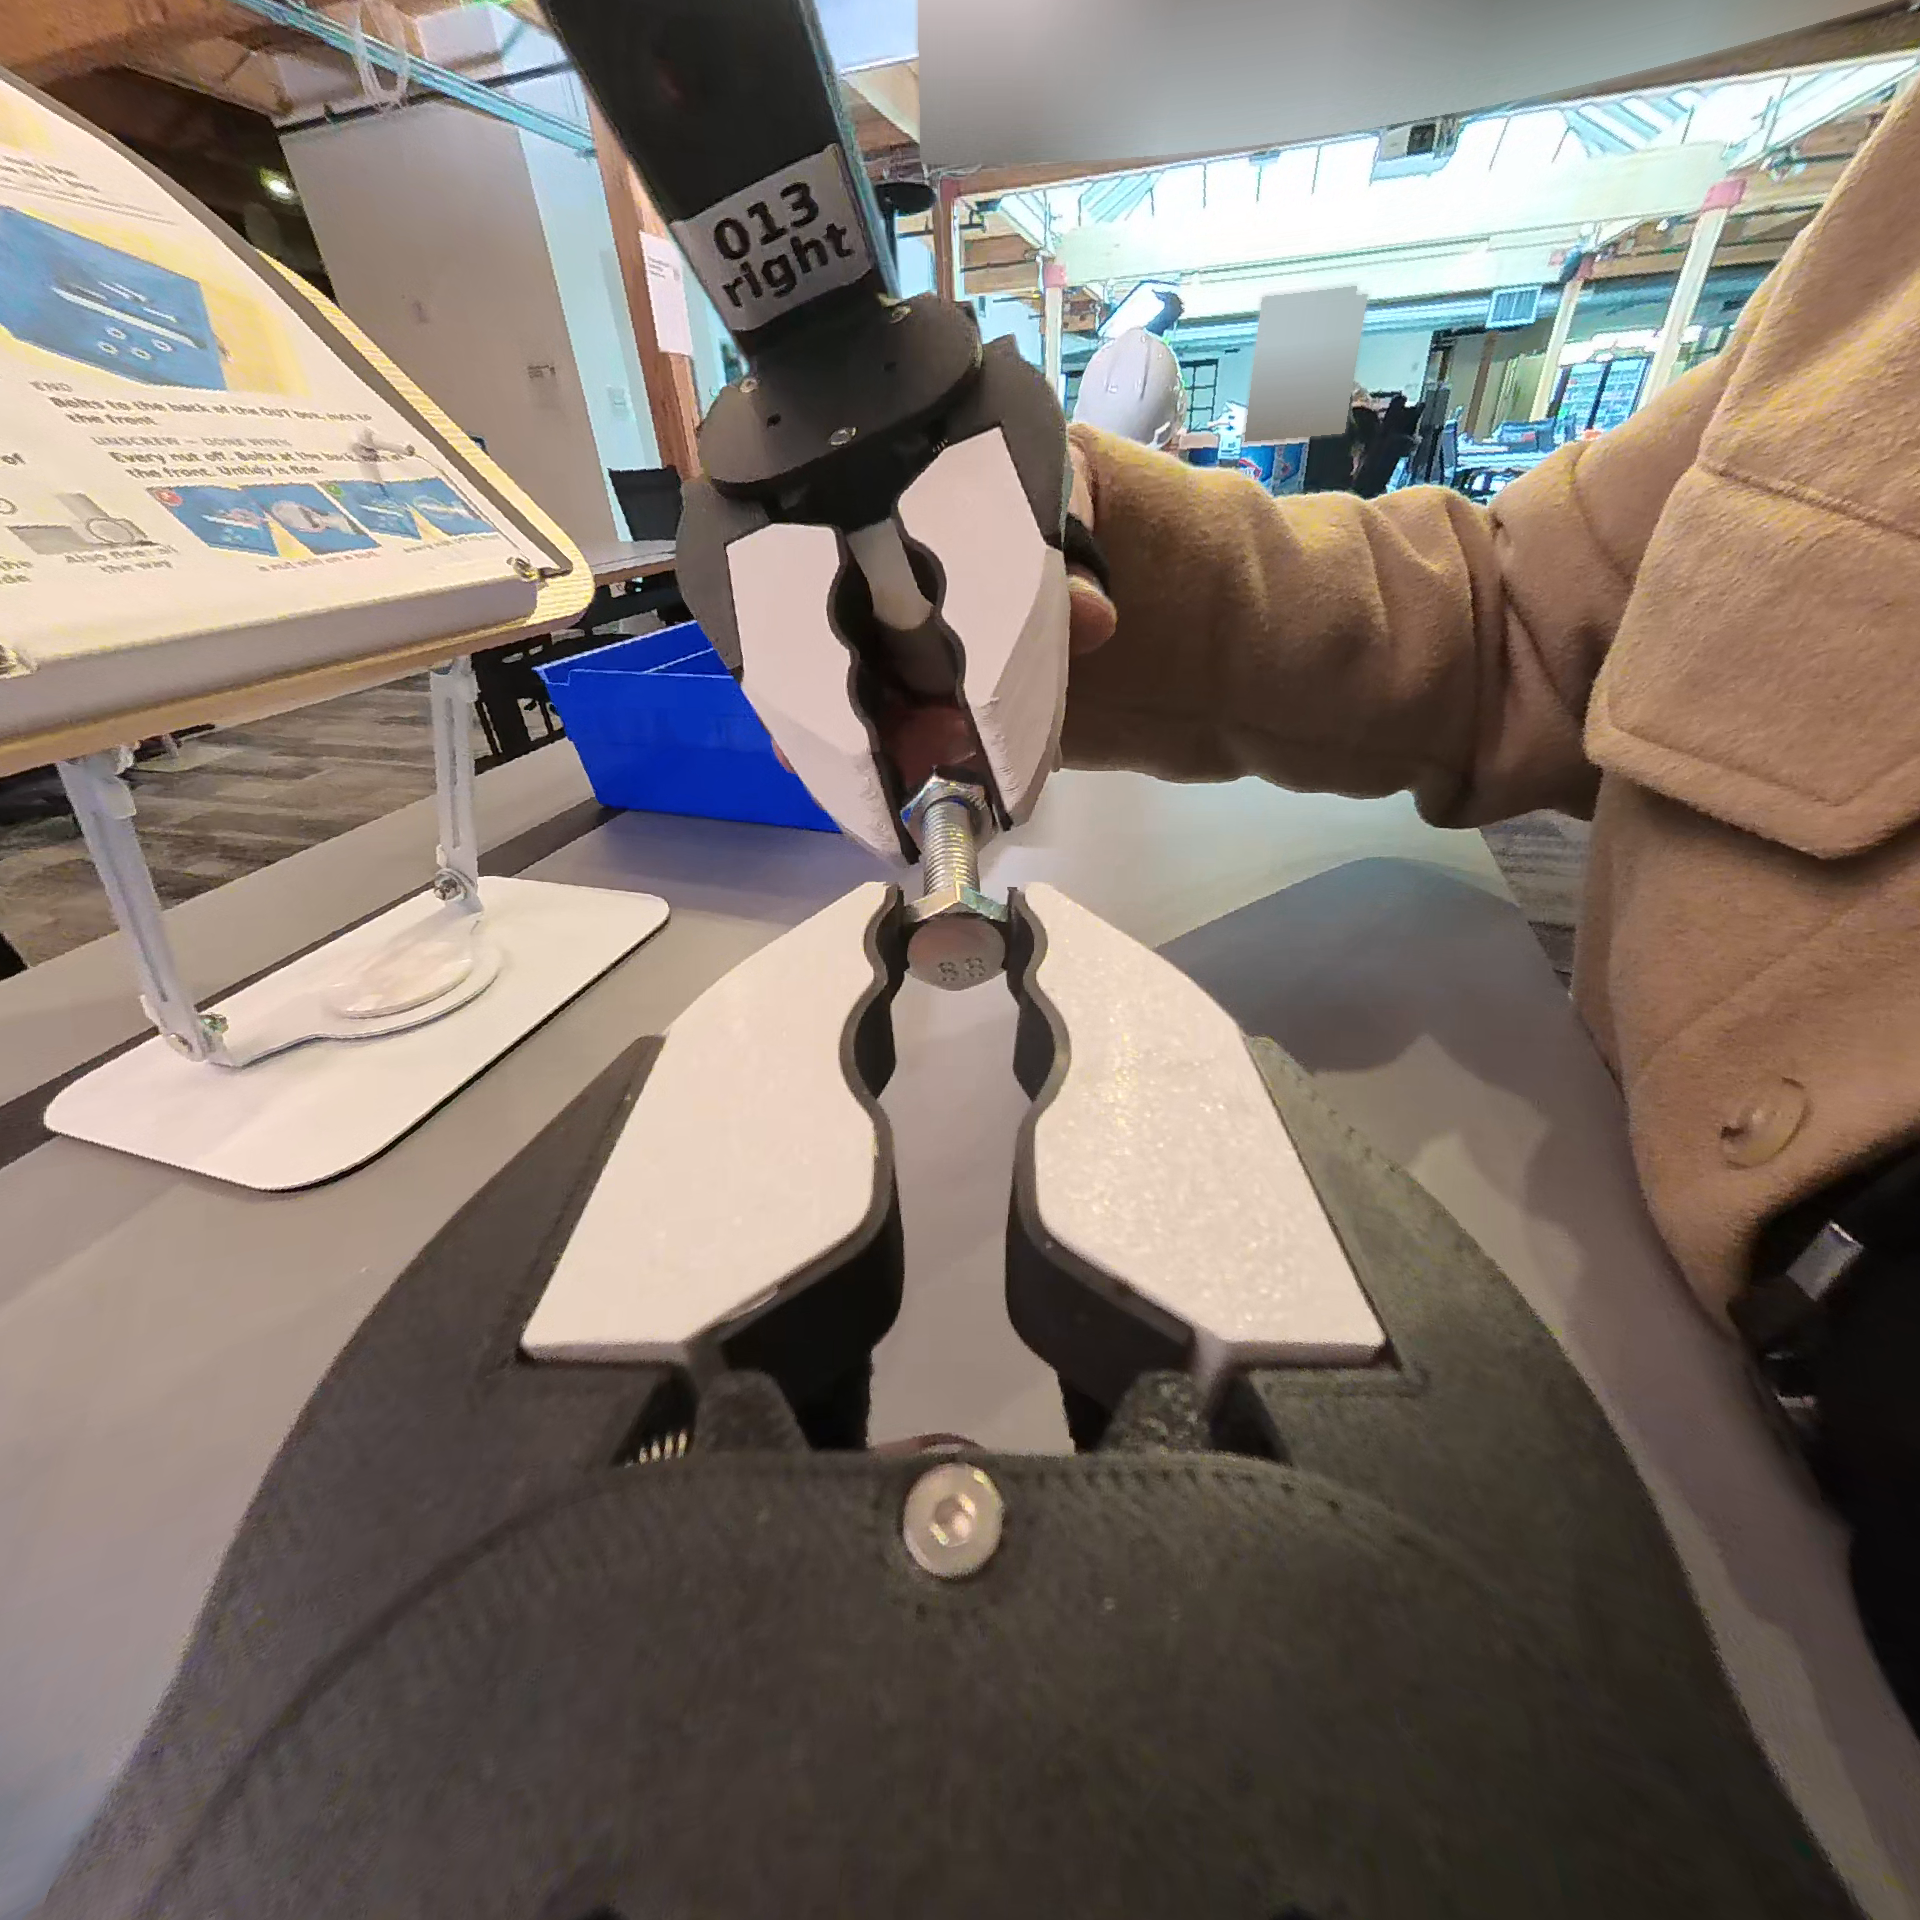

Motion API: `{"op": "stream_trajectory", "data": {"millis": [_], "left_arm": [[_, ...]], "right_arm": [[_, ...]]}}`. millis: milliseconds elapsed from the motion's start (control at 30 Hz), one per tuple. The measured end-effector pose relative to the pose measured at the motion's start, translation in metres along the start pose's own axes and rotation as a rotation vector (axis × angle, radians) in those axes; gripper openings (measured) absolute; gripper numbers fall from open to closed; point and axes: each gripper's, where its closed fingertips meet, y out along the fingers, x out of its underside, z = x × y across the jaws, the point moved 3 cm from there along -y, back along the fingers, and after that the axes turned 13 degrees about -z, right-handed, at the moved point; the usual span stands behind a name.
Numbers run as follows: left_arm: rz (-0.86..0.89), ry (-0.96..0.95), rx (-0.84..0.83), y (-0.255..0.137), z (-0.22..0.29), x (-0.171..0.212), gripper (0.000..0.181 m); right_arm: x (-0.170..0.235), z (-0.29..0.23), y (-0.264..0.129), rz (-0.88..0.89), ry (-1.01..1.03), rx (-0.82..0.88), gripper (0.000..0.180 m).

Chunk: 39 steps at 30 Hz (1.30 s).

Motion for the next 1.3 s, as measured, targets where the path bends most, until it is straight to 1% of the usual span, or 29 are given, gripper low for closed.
{"op": "stream_trajectory", "data": {"millis": [133, 233, 367, 433, 533, 633, 767, 933, 1300], "left_arm": [[0.001, -0.001, 0.003, 0.000, 0.000, 0.000, 0.018], [0.004, -0.003, 0.002, 0.000, 0.000, 0.000, 0.018], [0.011, -0.008, 0.004, -0.001, 0.000, -0.001, 0.018], [0.015, -0.011, 0.005, -0.001, -0.001, -0.001, 0.018], [0.032, -0.024, 0.013, -0.003, -0.001, -0.002, 0.018], [0.068, -0.052, 0.032, -0.005, -0.002, -0.005, 0.018], [0.124, -0.105, 0.081, -0.007, -0.001, -0.009, 0.018], [0.174, -0.153, 0.119, -0.010, -0.002, -0.012, 0.018], [0.196, -0.165, 0.140, -0.011, -0.001, -0.013, 0.018]], "right_arm": [[0.000, 0.000, 0.000, 0.013, 0.002, -0.005, 0.018], [0.000, -0.001, -0.001, 0.021, 0.003, -0.012, 0.024], [-0.001, -0.002, 0.000, 0.015, -0.007, 0.000, 0.025], [-0.001, -0.002, -0.002, 0.018, -0.012, 0.004, 0.028], [-0.002, 0.000, -0.009, 0.043, -0.025, 0.054, 0.031], [-0.004, -0.004, -0.016, 0.090, -0.083, 0.120, 0.033], [-0.007, -0.012, -0.018, 0.114, -0.180, 0.220, 0.032], [-0.010, -0.018, -0.015, 0.116, -0.244, 0.276, 0.029], [-0.012, -0.018, -0.008, 0.115, -0.255, 0.275, 0.027]]}}
